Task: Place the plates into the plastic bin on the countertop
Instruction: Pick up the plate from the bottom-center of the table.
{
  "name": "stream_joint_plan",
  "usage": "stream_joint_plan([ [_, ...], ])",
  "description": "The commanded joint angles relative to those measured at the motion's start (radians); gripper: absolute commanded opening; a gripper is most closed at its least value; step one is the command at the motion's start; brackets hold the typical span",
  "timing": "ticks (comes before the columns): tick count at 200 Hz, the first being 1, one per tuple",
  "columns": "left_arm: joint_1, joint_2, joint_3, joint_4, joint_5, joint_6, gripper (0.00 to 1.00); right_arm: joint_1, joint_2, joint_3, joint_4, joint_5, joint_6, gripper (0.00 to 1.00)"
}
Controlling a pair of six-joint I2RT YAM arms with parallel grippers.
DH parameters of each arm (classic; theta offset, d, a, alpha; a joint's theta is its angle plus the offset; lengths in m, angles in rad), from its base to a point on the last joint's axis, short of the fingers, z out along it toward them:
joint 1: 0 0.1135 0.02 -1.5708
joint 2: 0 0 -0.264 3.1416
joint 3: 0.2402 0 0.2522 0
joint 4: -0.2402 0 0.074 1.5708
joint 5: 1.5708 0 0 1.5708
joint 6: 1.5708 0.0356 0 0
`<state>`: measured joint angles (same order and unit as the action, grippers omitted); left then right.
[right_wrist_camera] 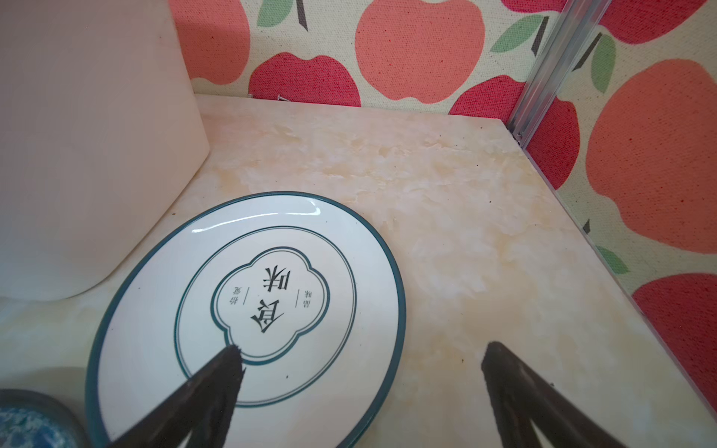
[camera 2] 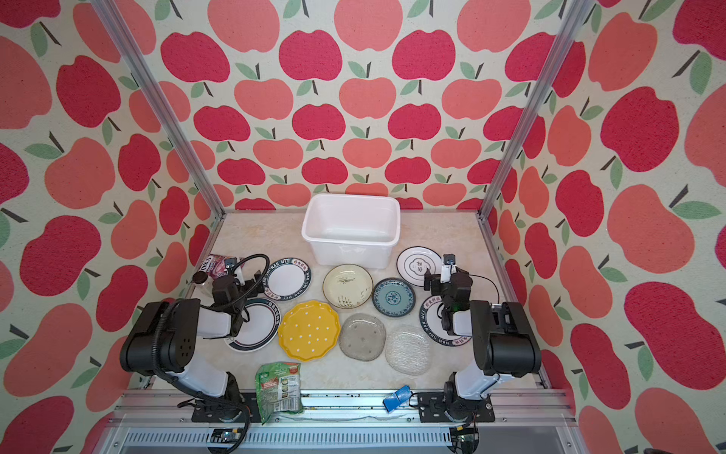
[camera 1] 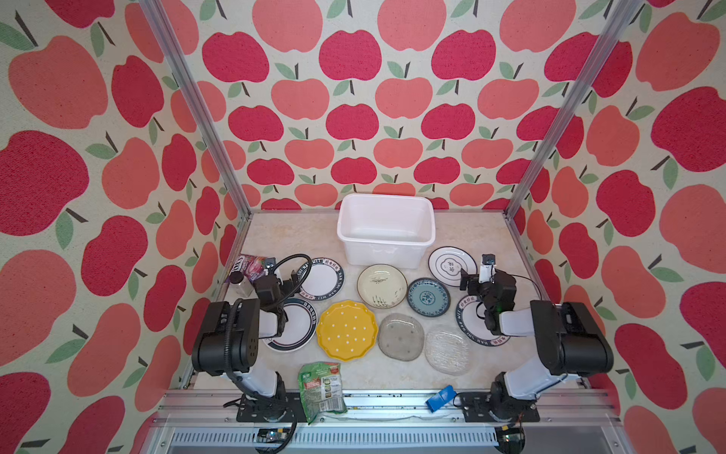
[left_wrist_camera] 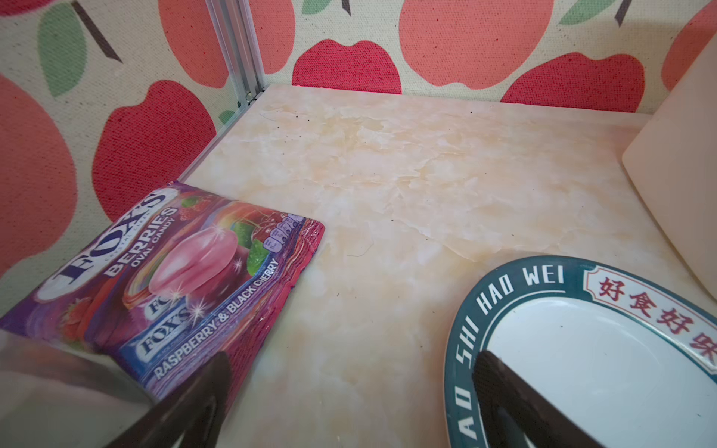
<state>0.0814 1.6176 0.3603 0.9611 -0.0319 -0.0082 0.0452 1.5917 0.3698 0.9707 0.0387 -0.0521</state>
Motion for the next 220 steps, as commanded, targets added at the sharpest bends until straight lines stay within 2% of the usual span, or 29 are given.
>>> stream_joint_plan([
  [1,0.003,-0.008,0.022,-0.002,0.018,0.01,0.99,-0.001,-0.004,0.0,0.015,-0.011,-0.003,0.99],
  [204,0.002,-0.008,0.022,-0.003,0.018,0.01,0.99,0.006,-0.004,0.001,0.013,0.003,-0.009,1.0],
  [220,0.014,-0.01,0.028,-0.017,0.043,0.005,0.99,0.006,-0.004,0.001,0.014,0.003,-0.009,1.0],
])
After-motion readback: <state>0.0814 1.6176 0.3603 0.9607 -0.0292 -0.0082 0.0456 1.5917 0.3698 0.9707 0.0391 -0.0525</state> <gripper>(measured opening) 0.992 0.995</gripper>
